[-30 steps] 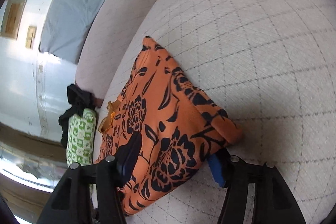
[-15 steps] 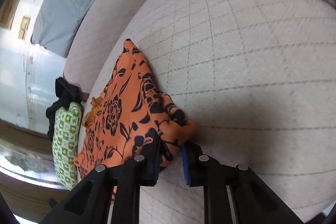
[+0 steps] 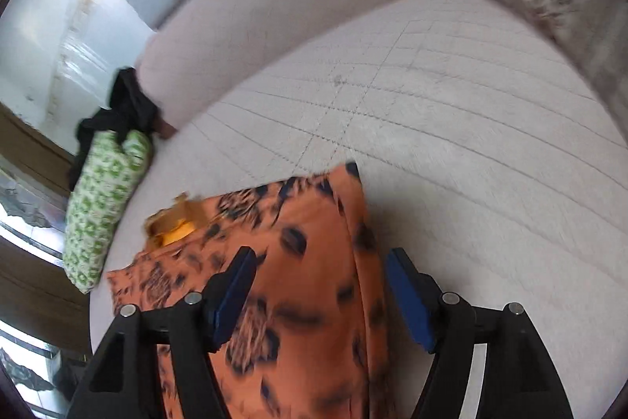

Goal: Fold small clothes

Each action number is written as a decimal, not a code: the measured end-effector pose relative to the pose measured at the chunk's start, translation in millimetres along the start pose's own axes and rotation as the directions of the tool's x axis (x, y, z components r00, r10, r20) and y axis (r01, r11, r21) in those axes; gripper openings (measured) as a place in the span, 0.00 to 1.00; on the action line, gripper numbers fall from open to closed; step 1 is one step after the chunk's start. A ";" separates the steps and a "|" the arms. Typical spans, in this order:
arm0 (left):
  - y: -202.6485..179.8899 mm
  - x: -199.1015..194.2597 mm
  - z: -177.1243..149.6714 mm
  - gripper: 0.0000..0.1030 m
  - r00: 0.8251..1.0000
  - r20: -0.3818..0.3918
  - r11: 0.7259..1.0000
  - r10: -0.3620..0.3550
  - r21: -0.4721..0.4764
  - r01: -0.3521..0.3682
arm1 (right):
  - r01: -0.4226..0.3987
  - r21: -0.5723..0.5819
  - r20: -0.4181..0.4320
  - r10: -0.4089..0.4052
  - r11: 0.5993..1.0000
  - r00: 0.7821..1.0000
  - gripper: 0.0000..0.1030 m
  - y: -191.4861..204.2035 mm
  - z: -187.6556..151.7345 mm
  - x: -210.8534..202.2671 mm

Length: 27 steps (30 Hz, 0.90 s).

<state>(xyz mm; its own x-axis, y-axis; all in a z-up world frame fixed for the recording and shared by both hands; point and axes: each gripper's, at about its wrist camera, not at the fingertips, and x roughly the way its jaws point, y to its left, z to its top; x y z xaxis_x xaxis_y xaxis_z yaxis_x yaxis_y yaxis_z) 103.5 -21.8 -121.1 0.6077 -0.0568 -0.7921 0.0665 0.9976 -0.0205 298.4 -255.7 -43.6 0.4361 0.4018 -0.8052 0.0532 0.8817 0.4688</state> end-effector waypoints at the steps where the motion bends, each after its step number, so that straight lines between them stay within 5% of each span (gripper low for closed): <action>1: 0.2 0.0 -0.6 0.79 1.000 0.002 1.000 -0.001 0.006 0.001 | 0.025 -0.023 -0.012 -0.026 0.999 1.000 0.67 3.9 5.5 11.3; 3: 2.9 0.0 -0.6 0.79 1.000 0.003 1.000 -0.011 0.002 0.011 | 0.068 -0.091 -0.061 -0.074 0.993 0.995 0.22 14.7 8.5 27.7; 5: 6.0 0.8 -0.6 0.79 1.000 0.009 1.000 -0.019 -0.008 0.019 | 0.122 -0.121 -0.027 -0.126 0.985 0.992 0.13 20.4 9.8 24.5; 8: 5.8 2.4 -0.8 0.79 1.000 0.012 1.000 -0.017 0.003 0.017 | 0.142 0.026 0.023 -0.143 0.990 0.990 0.13 -8.5 11.0 18.2; 10: 7.6 0.6 -0.5 0.79 1.000 0.008 1.000 -0.025 0.008 0.025 | 0.110 0.036 0.041 -0.111 0.993 0.993 0.15 -12.4 5.3 11.7; 15: 38.1 -30.8 3.5 0.79 0.998 0.057 0.997 -0.035 -0.060 0.039 | 0.194 0.052 0.169 -0.200 0.980 0.965 0.31 1.5 -17.9 -45.4; 17: 66.8 -49.0 3.4 0.79 0.995 0.094 0.993 -0.019 -0.111 0.029 | 0.127 -0.001 0.181 -0.125 0.992 0.976 0.35 19.5 -37.8 -65.3; 20: 114.3 -58.1 -1.4 0.79 0.998 0.061 0.980 -0.004 -0.200 0.016 | 0.004 -0.103 0.126 0.009 0.995 0.992 0.69 56.5 -86.6 -86.0; 23: 147.6 -50.1 -17.5 0.77 0.998 0.003 0.955 -0.063 -0.290 0.061 | -0.072 -0.160 0.076 0.085 0.985 0.993 0.70 82.6 -133.3 -86.5; 25: 155.1 -30.6 -29.3 0.35 0.993 -0.085 0.957 -0.085 -0.285 0.058 | -0.106 -0.158 0.046 0.114 0.982 0.992 0.70 89.2 -150.3 -74.9; 27: 159.8 -24.1 -34.2 0.28 0.988 -0.104 0.951 -0.114 -0.298 0.079 | -0.073 -0.145 0.015 0.076 0.987 0.997 0.70 82.2 -157.3 -51.8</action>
<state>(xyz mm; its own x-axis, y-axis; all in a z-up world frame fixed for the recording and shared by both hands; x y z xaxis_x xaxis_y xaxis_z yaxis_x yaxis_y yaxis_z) 72.5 140.4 -126.2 0.5102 -0.1661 -0.8439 -0.1247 0.9565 -0.2636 138.8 -165.2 -20.5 0.4525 0.4638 -0.7617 -0.1096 0.8766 0.4686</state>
